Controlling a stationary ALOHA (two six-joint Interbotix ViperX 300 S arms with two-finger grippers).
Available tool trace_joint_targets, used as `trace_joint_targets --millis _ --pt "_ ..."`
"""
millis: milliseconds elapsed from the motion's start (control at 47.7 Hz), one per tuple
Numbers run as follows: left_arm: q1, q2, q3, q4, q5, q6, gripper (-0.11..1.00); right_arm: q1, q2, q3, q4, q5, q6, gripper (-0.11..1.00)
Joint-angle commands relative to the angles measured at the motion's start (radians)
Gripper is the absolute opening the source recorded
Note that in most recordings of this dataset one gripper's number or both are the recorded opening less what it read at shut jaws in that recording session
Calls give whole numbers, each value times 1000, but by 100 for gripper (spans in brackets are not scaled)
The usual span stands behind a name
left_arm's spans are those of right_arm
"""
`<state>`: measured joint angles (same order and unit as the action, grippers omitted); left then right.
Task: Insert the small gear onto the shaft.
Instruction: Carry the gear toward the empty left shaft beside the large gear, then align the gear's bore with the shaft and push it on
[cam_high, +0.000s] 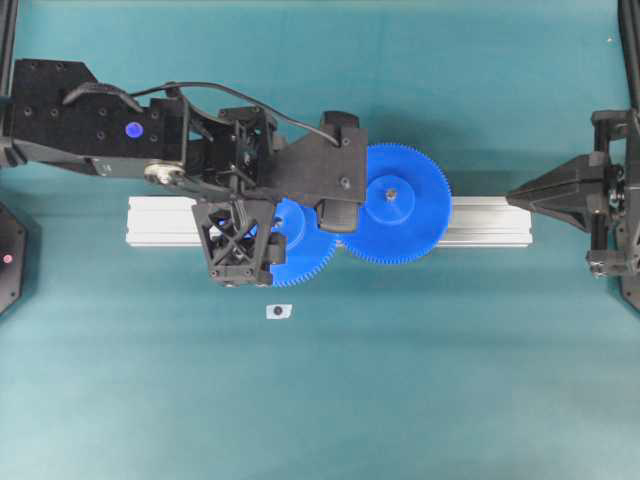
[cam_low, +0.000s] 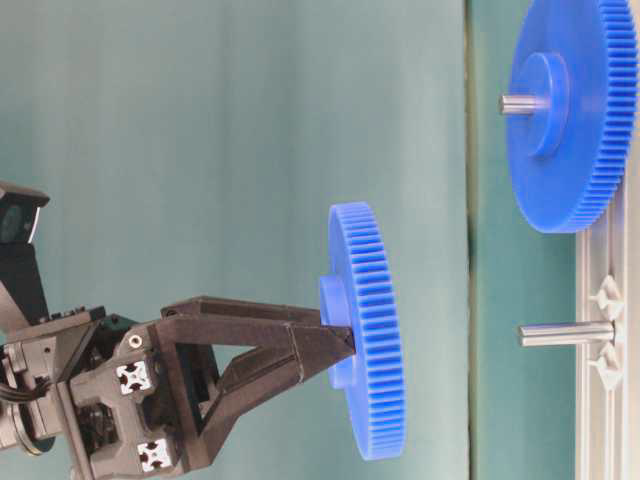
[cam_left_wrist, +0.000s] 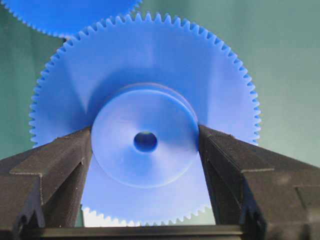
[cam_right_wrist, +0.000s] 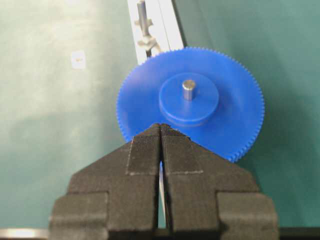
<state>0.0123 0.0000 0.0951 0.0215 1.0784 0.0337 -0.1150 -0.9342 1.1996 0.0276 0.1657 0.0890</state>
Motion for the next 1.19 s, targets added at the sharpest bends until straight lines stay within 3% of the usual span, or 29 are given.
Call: trace_joint_targets --millis 0,1174 --pt "5 -34 -26 5 -6 2 69 -3 5 -8 3 -8 9 0" --pt "40 14 115 8 -164 2 69 -2 -18 -3 3 -5 11 0"
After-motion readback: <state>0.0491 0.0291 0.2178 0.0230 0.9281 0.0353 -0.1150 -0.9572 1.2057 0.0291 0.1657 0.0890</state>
